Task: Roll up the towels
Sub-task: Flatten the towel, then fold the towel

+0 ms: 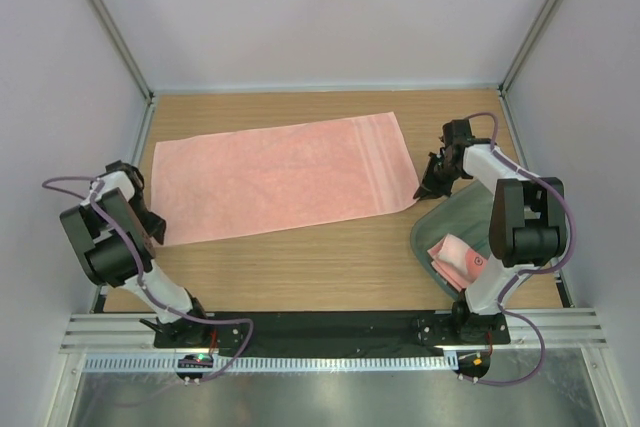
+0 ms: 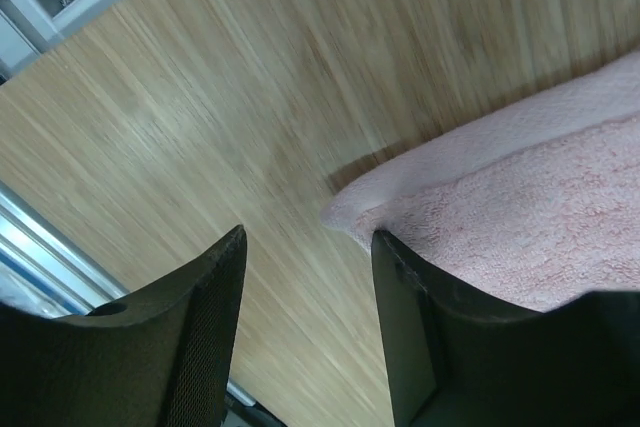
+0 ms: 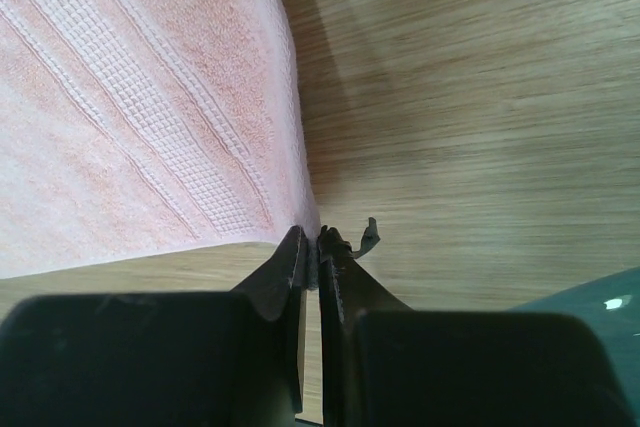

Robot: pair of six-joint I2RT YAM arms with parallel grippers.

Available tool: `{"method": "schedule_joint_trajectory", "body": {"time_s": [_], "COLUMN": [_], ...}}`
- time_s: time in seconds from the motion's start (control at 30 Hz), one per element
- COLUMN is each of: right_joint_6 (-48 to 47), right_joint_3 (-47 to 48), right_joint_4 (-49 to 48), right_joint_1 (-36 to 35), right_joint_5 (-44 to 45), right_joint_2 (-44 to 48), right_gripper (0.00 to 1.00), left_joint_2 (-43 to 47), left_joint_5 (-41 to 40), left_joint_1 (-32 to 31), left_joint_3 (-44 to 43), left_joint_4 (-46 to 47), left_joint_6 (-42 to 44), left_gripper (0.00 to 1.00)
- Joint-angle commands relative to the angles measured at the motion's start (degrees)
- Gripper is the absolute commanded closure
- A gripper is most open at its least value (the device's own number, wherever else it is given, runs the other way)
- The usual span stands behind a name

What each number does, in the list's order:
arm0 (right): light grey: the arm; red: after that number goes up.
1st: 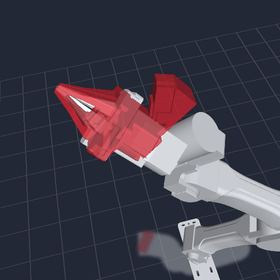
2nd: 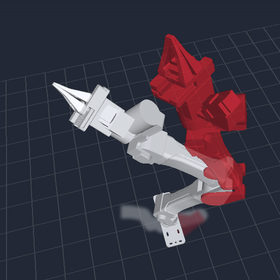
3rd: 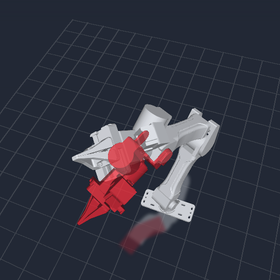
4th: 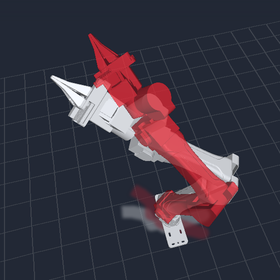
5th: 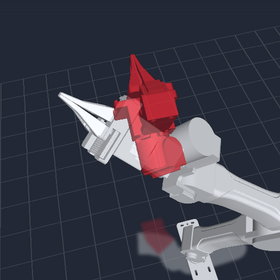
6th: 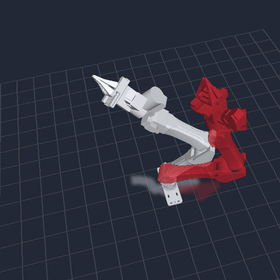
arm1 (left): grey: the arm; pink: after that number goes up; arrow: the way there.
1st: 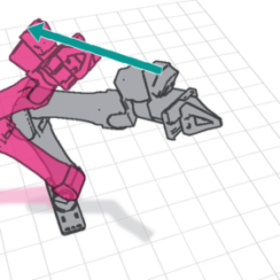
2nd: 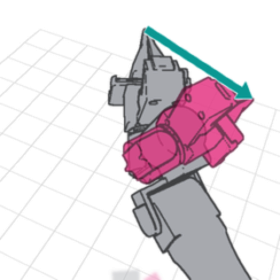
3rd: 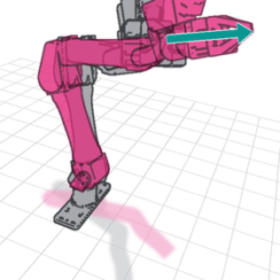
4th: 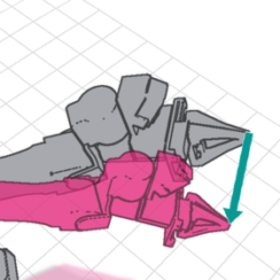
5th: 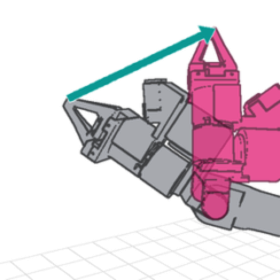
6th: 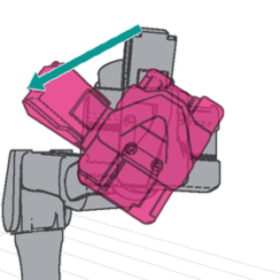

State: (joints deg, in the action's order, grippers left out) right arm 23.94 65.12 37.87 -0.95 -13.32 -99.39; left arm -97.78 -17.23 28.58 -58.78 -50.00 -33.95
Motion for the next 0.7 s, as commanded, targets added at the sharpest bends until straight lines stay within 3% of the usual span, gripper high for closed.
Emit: {"method": "schedule_joint_trajectory", "body": {"time_s": [0.0,0.4,0.53,0.67], "right_joint_6": [0.40,-0.13,-0.13,-0.13], "right_joint_3": [-0.70,-1.05,-0.96,-1.05], "right_joint_4": [-1.57,-1.13,-1.04,-1.13], "right_joint_1": [0.16,0.25,0.16,0.25], "right_joint_5": [-1.09,-0.30,-0.04,-0.04], "right_joint_2": [1.22,2.01,1.93,1.57], "right_gripper": [0.99,0.99,0.99,0.99], "left_joint_2": [-0.84,-0.67,1.09,3.03], "left_joint_5": [2.38,6.42,7.91,12.84], "left_joint_1": [3.23,6.93,7.02,7.02], "left_joint_3": [-1.16,-1.16,-1.07,-0.02], "left_joint_4": [2.36,4.91,6.83,9.03], "left_joint_6": [0.64,0.38,0.82,1.70], "left_gripper": [0.46,0.52,0.43,0.42]}}
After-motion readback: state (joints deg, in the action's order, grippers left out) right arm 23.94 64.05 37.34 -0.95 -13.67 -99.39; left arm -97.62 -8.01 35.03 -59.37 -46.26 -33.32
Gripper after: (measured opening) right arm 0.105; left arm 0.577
